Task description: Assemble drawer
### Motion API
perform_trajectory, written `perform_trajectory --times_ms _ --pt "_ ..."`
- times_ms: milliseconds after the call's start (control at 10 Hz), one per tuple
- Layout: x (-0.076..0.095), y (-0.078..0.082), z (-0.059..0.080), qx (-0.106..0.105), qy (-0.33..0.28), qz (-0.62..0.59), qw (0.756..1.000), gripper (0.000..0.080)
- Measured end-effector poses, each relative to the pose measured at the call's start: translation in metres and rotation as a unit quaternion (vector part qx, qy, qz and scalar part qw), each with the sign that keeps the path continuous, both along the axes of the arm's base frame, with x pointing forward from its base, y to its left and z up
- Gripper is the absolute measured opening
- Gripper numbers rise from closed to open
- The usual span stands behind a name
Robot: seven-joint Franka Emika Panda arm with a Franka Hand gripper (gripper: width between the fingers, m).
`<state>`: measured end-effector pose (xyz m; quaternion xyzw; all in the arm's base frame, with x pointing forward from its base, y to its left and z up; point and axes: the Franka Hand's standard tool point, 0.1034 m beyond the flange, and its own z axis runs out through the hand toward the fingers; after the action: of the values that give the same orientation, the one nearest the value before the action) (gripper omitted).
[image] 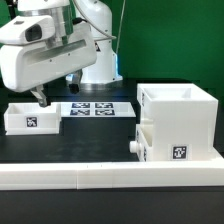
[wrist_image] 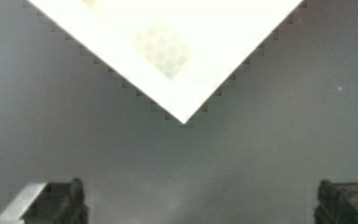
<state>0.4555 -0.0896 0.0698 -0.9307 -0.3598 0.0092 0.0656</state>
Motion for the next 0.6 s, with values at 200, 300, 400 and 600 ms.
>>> perform_trajectory --times_ms 200,300,400,600 --pt "-0.001 0.0 -0.001 -0.004 0.009 -0.068 0.998 0.0649" --pt "-0.005 -0.004 -0.006 -0.015 0.002 -0.131 0.991 0.0649" --pt "-0.019 -0.008 -0.015 -0.025 0.001 -0.195 0.98 0.0649" --pt "-0.039 -0.006 -0.022 -0.034 0.016 -0.295 0.955 0.0649"
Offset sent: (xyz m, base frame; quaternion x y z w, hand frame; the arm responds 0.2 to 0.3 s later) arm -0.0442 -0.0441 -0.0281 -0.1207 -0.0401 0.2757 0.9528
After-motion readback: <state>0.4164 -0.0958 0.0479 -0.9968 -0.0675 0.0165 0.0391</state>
